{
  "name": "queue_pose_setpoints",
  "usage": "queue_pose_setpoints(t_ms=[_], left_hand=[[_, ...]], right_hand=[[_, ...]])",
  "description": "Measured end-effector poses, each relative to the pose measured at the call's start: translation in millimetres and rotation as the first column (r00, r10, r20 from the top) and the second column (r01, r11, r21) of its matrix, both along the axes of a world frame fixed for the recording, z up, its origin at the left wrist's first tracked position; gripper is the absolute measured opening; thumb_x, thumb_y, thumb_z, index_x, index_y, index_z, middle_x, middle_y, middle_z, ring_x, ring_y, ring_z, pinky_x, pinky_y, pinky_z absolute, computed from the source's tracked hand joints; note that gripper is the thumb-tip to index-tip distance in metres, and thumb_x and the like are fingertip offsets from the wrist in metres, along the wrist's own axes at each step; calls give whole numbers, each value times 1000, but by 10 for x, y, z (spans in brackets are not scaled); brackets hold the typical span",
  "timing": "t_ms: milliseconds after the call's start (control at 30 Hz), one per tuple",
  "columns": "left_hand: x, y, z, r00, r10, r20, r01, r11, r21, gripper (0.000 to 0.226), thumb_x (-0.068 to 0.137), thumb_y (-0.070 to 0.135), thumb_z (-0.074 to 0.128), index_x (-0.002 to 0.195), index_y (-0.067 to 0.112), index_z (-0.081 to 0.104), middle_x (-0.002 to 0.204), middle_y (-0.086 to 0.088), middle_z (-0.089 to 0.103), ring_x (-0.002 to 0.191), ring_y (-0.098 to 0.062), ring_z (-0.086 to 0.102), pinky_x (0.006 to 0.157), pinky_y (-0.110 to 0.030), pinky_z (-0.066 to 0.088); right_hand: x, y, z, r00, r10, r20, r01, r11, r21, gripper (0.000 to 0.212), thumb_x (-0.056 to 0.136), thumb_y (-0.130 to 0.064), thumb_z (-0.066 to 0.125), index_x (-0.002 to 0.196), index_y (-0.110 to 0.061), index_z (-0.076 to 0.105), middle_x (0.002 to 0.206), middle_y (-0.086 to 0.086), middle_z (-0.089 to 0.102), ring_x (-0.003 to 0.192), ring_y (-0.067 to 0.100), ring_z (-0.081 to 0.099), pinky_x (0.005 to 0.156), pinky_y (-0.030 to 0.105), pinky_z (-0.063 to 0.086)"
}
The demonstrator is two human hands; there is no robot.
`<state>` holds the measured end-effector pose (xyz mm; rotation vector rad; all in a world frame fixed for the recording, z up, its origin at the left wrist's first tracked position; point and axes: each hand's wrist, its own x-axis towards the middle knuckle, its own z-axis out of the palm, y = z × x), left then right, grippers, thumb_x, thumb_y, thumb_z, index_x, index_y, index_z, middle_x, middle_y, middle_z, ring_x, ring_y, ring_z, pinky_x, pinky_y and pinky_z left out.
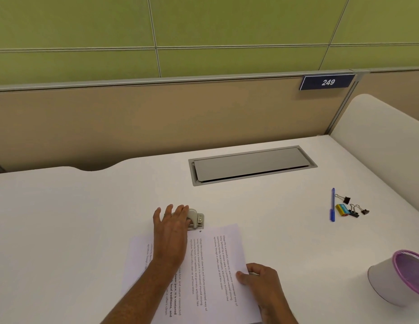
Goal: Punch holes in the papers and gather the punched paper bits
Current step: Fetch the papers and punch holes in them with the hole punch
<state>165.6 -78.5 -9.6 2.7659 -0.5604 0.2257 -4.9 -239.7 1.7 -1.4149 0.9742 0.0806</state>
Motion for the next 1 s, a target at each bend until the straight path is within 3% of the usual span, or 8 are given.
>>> queue_pose_setpoints(t_ms=[133, 267, 400, 533, 633, 767, 867, 1000], left_hand=[[-4, -19, -7, 999, 17, 31, -18, 999, 37, 38, 97, 20, 59, 135, 16, 59, 136, -5, 62, 133, -27, 51, 120, -50, 21], [-4, -41, -9, 997, 26, 68, -31, 997, 64, 35, 94, 16, 63, 129, 13, 64, 128, -7, 67, 126, -30, 57, 116, -52, 30], [-21, -30, -1, 996, 16, 89, -22, 997, 67, 36, 93, 16, 65, 128, 13, 64, 129, -8, 67, 127, -30, 56, 115, -52, 31], [-98, 50, 41, 991, -2, 136, 6, 999, -33, 41, 88, 11, 70, 129, 10, 64, 134, -11, 63, 131, -32, 53, 114, -54, 34], [-205, 175, 64, 987, 2, 162, 24, 988, -154, 38, 89, 11, 68, 127, 11, 65, 132, -9, 64, 130, -30, 54, 112, -52, 37], [-380, 344, 77, 1000, 5, 14, 0, 950, -311, 29, 94, 20, 63, 122, 20, 68, 127, -4, 68, 121, -21, 56, 108, -41, 36], [-469, 460, 95, 995, 28, -93, -61, 923, -379, 30, 92, 26, 67, 122, 24, 68, 122, 3, 69, 108, -8, 45, 104, -37, 32], [-515, 622, 75, 941, -82, -329, -57, 918, -392, 39, 91, 40, 65, 130, 34, 59, 125, 16, 55, 117, -7, 39, 106, -30, 25]], right_hand=[[-38, 15, -13, 1000, -27, 4, 27, 1000, 6, 14, 80, 6, 72, 68, -1, 76, 77, 28, 74, 65, 30, 68, 81, 57, 57], [-66, 18, -11, 999, -31, 15, 31, 1000, 2, 20, 80, 7, 71, 65, -5, 78, 70, 19, 76, 61, 29, 69, 79, 52, 59], [-100, 18, -18, 999, -36, 23, 36, 999, 11, 18, 80, 8, 72, 65, -2, 77, 75, 27, 74, 63, 28, 66, 80, 53, 59], [-165, -12, -24, 999, -40, 22, 38, 997, 71, 14, 81, 7, 73, 70, 1, 78, 80, 29, 74, 67, 31, 68, 80, 51, 59], [-218, -52, -26, 999, -34, 18, 32, 993, 112, 13, 80, 8, 73, 70, 1, 78, 76, 25, 74, 60, 28, 68, 64, 36, 60], [-260, -97, -3, 999, -39, -4, 39, 982, 184, 6, 80, 9, 73, 78, 6, 77, 73, 24, 75, 55, 28, 69, 53, 31, 56], [-306, -144, 12, 999, -37, -10, 38, 976, 214, 5, 80, 11, 72, 78, 9, 76, 72, 25, 74, 53, 29, 69, 47, 30, 56], [-356, -189, 20, 1000, -1, -1, 1, 976, 219, 4, 80, 10, 72, 78, 10, 75, 76, 28, 74, 56, 31, 69, 50, 32, 56]])
